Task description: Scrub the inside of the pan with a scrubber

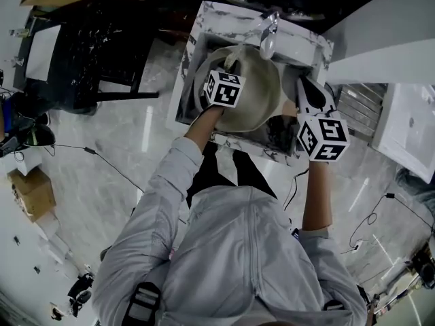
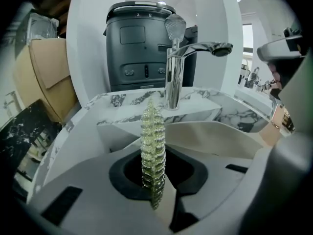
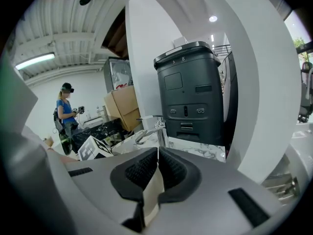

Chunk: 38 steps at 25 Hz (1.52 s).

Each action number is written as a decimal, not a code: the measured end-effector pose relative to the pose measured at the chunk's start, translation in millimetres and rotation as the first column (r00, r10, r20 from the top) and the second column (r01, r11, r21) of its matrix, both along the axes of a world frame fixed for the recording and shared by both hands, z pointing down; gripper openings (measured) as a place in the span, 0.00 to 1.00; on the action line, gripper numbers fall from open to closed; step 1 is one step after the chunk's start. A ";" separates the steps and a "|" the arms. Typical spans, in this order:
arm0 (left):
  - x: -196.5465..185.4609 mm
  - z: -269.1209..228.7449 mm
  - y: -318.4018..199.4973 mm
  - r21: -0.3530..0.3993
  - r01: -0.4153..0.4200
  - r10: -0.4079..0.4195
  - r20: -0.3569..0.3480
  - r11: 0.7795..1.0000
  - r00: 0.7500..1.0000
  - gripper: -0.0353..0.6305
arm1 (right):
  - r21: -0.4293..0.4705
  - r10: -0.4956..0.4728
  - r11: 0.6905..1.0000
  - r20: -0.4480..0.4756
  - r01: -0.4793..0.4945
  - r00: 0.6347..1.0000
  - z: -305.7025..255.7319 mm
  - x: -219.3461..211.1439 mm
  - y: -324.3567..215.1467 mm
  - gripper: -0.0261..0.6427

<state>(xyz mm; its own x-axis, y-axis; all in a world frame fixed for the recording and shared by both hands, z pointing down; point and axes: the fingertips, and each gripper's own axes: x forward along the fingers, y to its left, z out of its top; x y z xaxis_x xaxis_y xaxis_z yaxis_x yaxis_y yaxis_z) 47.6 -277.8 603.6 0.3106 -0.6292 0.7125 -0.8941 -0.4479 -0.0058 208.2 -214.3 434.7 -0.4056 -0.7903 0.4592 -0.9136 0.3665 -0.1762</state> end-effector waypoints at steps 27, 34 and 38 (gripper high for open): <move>67.3 52.9 -9.9 -0.050 -0.255 0.257 0.062 0.966 0.964 0.16 | -0.078 0.059 0.995 0.026 -0.057 0.998 25.8 18.2 13.5 0.09; 80.3 50.9 -3.8 -0.079 -0.399 0.397 -0.043 0.913 0.917 0.16 | -0.094 0.067 0.994 0.037 -0.064 0.997 30.6 25.0 18.7 0.09; 92.8 46.6 4.5 -0.073 -0.462 0.456 -0.089 0.884 0.886 0.16 | -0.091 0.064 0.994 0.049 -0.060 0.997 29.1 20.8 14.3 0.09</move>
